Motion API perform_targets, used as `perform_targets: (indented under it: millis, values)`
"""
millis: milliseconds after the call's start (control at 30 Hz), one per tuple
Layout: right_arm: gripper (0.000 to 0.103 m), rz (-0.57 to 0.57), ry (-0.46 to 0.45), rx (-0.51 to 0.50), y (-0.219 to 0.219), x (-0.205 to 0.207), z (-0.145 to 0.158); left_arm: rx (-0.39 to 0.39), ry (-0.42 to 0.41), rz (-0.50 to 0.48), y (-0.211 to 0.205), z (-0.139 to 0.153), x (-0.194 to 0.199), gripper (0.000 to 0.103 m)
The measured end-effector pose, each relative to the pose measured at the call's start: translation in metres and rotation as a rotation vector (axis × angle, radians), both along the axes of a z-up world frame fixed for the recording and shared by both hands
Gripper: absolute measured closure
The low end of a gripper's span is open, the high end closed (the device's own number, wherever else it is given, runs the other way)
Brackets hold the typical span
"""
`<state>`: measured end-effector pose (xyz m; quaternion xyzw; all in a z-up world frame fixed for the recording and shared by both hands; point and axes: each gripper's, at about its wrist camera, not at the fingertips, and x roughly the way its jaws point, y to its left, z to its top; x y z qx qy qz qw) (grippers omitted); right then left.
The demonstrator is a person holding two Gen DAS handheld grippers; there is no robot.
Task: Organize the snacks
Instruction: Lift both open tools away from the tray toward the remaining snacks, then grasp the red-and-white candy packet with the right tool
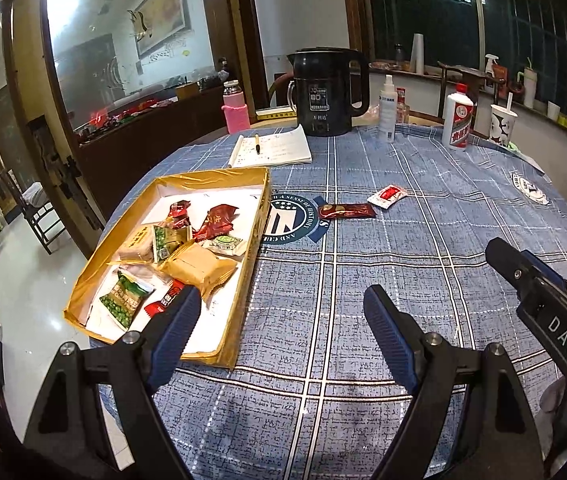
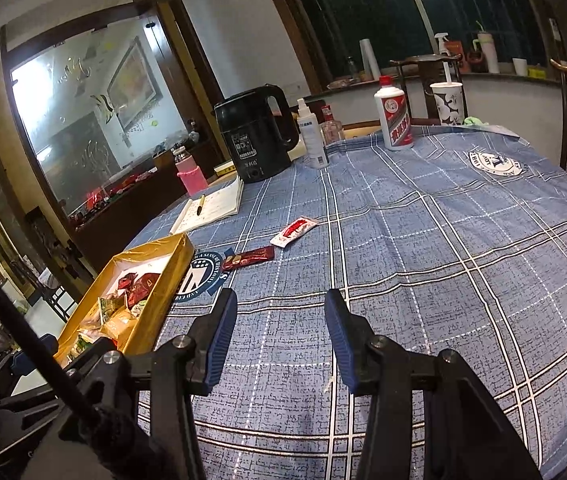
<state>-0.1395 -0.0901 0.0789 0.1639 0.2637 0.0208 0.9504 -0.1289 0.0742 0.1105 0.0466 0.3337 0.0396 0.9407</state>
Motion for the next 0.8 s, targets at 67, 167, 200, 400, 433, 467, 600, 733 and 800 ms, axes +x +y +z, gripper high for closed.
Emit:
perform_targets:
  millis: [67,167,200,400,433,467,600,733,800]
  values:
    - [0.057,-0.001,0.005,0.001,-0.001,0.001,-0.001,0.0,0.005,-0.002,0.0,-0.001,0.002,0.019]
    - [0.057,0.002,0.014,-0.001,-0.001,0.003,-0.003,0.001,0.012,-0.007,-0.001,-0.003,0.004,0.019]
    - [0.057,0.002,0.019,-0.002,-0.001,0.004,-0.004,0.002,0.014,-0.011,-0.001,-0.004,0.005,0.019]
    - [0.057,0.01,0.041,-0.007,0.0,0.009,-0.008,-0.044,0.043,-0.068,0.0,-0.011,0.01,0.019]
    - [0.057,0.011,0.043,-0.009,0.0,0.01,-0.009,-0.069,0.056,-0.079,0.0,-0.013,0.011,0.02]
    - [0.057,0.012,0.045,-0.012,0.0,0.011,-0.009,-0.107,0.071,-0.095,0.003,-0.015,0.013,0.021]
    - [0.057,0.007,0.057,-0.026,-0.001,0.013,-0.011,-0.242,0.153,-0.137,0.011,-0.026,0.022,0.026]
    - [0.057,-0.014,0.067,-0.055,-0.006,0.014,-0.011,-0.268,0.138,-0.182,0.011,-0.027,0.021,0.026]
    - [0.057,-0.036,0.072,-0.073,-0.012,0.015,-0.009,-0.293,0.116,-0.201,0.016,-0.023,0.019,0.026]
